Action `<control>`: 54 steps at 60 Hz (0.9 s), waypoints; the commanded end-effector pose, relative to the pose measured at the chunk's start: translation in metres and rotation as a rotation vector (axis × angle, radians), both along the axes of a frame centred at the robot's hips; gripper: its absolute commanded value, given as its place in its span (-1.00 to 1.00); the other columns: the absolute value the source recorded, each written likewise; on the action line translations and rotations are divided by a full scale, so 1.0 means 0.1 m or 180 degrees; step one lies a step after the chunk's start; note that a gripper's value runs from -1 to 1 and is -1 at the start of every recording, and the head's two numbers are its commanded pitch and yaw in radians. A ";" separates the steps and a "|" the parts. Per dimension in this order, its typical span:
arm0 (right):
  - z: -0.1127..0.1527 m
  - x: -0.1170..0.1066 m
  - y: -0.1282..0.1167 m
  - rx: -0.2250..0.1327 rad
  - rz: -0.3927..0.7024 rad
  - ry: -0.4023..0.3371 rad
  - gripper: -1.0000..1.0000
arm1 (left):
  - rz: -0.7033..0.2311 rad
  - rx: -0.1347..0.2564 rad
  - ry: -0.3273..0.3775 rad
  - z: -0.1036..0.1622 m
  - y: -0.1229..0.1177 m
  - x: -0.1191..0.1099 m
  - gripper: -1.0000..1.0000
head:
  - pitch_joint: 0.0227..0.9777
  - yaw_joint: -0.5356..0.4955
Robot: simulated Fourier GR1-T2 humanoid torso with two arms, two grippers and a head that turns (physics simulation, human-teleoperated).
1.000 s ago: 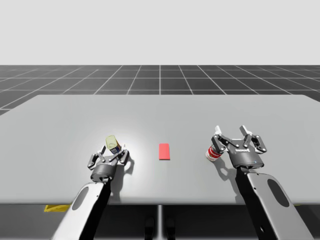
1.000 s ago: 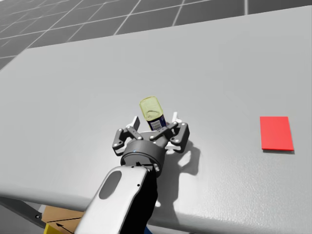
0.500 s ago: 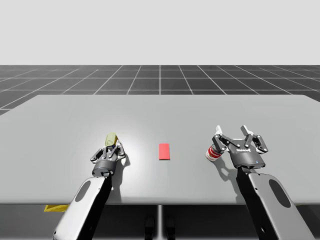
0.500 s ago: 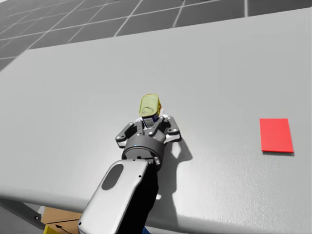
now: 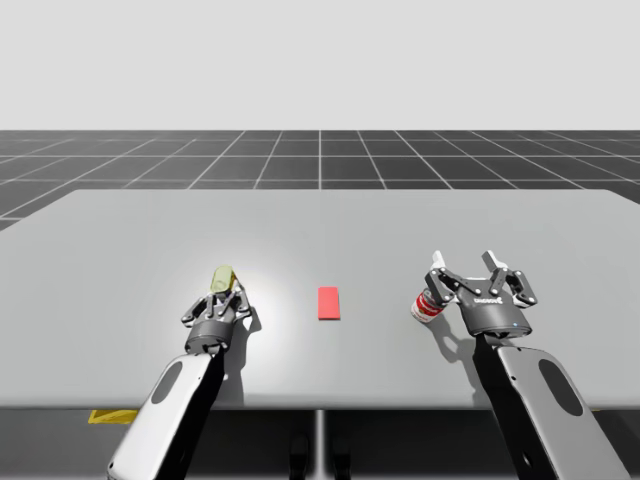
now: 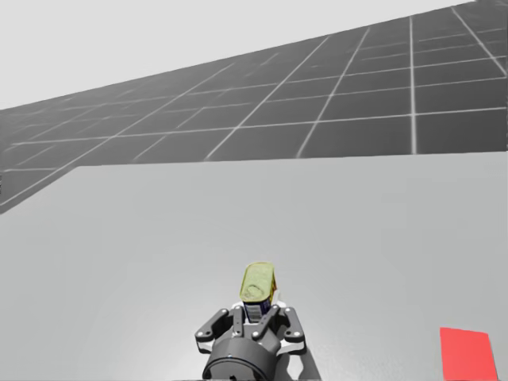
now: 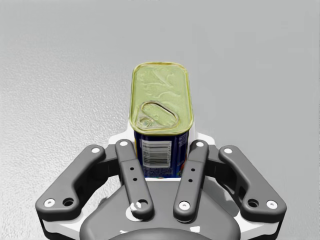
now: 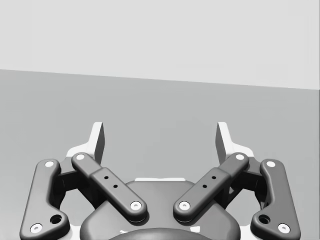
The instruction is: Look at the card. If it is red, pick the object on the left. If it is green, pick the object on the right.
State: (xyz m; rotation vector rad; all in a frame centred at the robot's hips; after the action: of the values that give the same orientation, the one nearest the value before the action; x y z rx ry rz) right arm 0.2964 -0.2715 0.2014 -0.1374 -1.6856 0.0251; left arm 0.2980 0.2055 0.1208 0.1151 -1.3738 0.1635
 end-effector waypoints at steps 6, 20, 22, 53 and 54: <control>0.00 0.00 -0.01 -0.0002 -0.0004 -0.0001 -1.00 | -0.0249 -0.0008 0.0191 -0.18 -0.05 -0.09 1.00 | -0.14 0.82; -0.01 0.01 -0.02 -0.0010 -0.0010 -0.0005 -1.00 | -0.0249 -0.0022 -0.0027 0.13 0.01 -0.11 1.00 | -0.14 0.82; -0.01 0.01 -0.02 -0.0013 -0.0011 -0.0005 -1.00 | -0.0246 -0.0006 -0.0065 0.18 0.03 -0.11 0.99 | -0.14 0.81; 0.00 0.02 -0.03 -0.0033 -0.0025 -0.0021 -1.00 | -0.0370 0.0229 -0.0679 1.21 0.11 -0.09 1.00 | -0.15 0.81; 0.00 0.02 -0.03 -0.0034 -0.0025 -0.0022 -1.00 | -0.0377 0.0250 -0.0711 1.26 0.11 -0.09 1.00 | -0.15 0.80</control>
State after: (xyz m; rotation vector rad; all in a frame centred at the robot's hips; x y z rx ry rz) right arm 0.2977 -0.2744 0.2010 -0.1495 -1.6901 0.0273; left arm 0.2784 0.2293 0.1986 0.1489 -1.4871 0.1453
